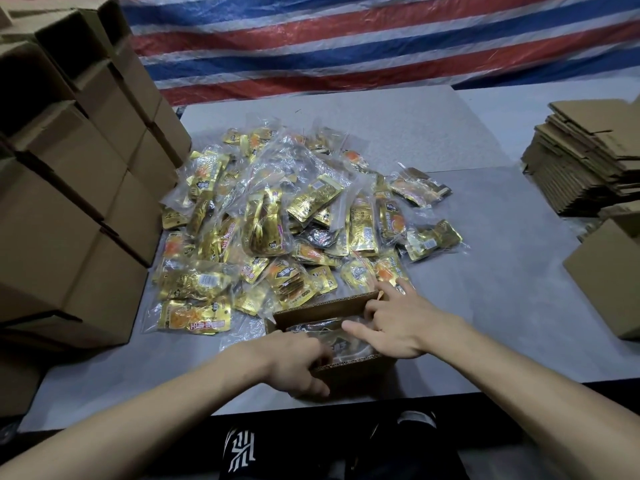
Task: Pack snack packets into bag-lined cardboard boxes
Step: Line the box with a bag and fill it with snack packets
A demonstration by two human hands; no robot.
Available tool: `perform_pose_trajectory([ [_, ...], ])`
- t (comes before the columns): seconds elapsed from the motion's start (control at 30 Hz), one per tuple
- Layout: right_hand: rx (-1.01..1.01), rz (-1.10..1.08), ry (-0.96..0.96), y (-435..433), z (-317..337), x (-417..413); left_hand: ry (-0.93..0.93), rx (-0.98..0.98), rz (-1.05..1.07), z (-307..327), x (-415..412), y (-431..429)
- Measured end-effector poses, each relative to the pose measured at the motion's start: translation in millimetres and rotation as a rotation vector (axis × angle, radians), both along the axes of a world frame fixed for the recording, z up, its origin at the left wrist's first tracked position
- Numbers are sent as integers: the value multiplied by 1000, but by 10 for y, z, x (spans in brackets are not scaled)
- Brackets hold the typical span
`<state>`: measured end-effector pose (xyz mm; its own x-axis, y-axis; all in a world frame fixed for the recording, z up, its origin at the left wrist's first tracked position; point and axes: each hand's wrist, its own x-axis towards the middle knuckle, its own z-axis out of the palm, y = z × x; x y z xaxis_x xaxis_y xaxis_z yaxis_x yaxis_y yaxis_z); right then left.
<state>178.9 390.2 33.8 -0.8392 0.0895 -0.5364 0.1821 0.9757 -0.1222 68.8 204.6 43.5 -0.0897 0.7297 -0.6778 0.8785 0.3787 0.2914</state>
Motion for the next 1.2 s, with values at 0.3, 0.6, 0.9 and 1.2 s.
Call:
perform_pose_trajectory([
  [0.3, 108, 59, -117, -148, 100, 107, -85, -186, 119, -113, 12, 97],
  [0.6, -3, 208, 163, 41, 151, 346, 129, 79, -256, 12, 214, 123],
  [0.9, 5, 29, 168, 180, 210, 842, 268, 365, -422, 142, 477, 579],
  [1.2, 171, -260, 99, 444, 296, 1319, 346, 574, -381, -27, 738, 1241],
])
